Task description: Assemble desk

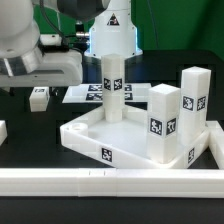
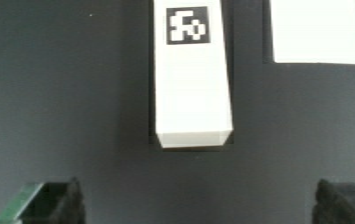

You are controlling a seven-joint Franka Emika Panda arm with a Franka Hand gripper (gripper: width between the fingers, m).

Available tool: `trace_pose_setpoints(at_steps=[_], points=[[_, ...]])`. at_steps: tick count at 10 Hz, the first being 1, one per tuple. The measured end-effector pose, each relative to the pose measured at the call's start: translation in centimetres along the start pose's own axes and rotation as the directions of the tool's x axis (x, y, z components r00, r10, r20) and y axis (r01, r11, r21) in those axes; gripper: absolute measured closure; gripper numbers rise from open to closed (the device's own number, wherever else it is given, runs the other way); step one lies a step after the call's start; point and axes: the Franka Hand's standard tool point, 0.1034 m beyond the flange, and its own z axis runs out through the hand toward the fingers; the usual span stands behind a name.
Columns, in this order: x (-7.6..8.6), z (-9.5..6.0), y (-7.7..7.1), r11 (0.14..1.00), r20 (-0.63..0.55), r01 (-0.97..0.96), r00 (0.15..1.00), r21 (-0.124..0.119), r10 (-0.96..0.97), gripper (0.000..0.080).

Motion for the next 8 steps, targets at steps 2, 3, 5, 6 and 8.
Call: trace_pose_setpoints(at_steps=[2,3,5,6,8], points=[[0.1,0.2,0.0,1.000,0.022,0.000,1.000,0.001,0.000,0.0151],[-0.2,0.4,-0.1,1.000,0.042,-0.006,0.999,0.003,0.006,0.0151],[-0.8,2.0,0.1,1.000,0.213,-0.025,0.977,0.004,0.024,0.0151],[-1.0,2.5,-0.1,1.000,0.280,-0.030,0.960,0.008,0.026,0.0151],[-1.1,3.7,-0.3,0.999,0.367,-0.035,0.930,0.010,0.029,0.0151]])
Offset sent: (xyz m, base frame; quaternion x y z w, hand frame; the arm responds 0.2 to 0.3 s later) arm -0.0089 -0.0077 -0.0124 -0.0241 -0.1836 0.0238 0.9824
